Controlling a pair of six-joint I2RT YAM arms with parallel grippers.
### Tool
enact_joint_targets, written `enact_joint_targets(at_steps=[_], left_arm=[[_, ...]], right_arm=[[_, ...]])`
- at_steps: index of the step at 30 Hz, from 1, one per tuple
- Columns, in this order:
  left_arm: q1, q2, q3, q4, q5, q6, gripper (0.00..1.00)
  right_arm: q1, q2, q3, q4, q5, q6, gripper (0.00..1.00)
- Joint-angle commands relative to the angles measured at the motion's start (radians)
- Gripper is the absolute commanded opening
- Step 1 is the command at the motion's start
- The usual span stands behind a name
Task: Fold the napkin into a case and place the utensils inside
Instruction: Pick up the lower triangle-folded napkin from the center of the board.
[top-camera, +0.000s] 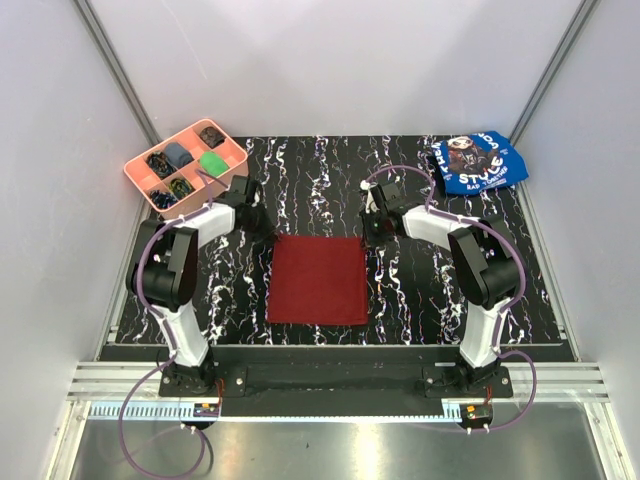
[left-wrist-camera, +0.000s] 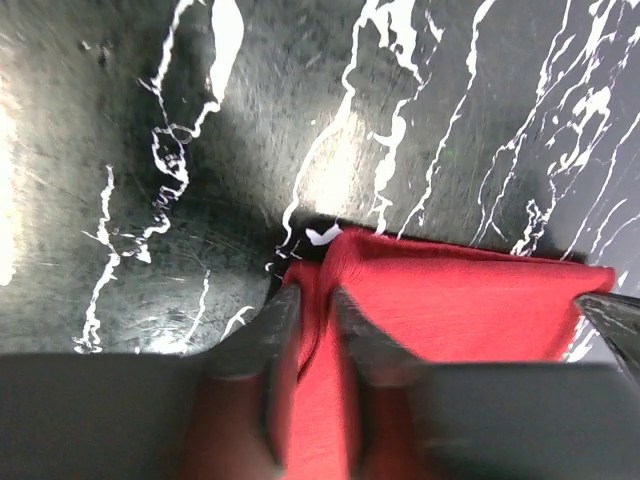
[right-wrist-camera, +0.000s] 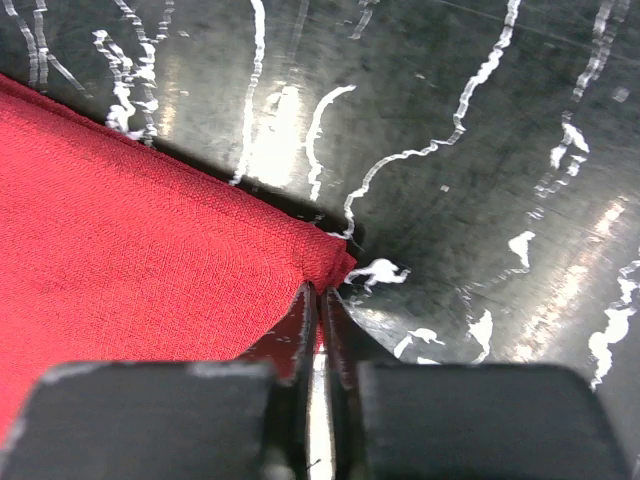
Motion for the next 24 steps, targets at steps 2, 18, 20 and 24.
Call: enact_joint_targets(at_steps=[2, 18, 20, 24], left_arm=[[0.003, -0.09, -0.026, 0.01, -0.075, 0.008, 0.47], [0.015, -0.881, -0.131, -0.388, -0.442, -0.087, 0.62], [0.015, -0.906, -0.147, -0.389, -0.392, -0.062, 0.62], [0.015, -0.905, -0.156, -0.397, -0.287, 0.019, 0.6]], right_arm=[[-0.011, -0.027, 0.052, -0.122, 0.122, -0.007, 0.29], [0.379, -0.131, 0.256, -0.367, 0.334, 0.562, 0.63], [0.399, -0.08, 0.256, -0.35, 0.315, 0.632, 0.58], [0.451, -0.078, 0.19, -0.327, 0.337, 0.632, 0.42]])
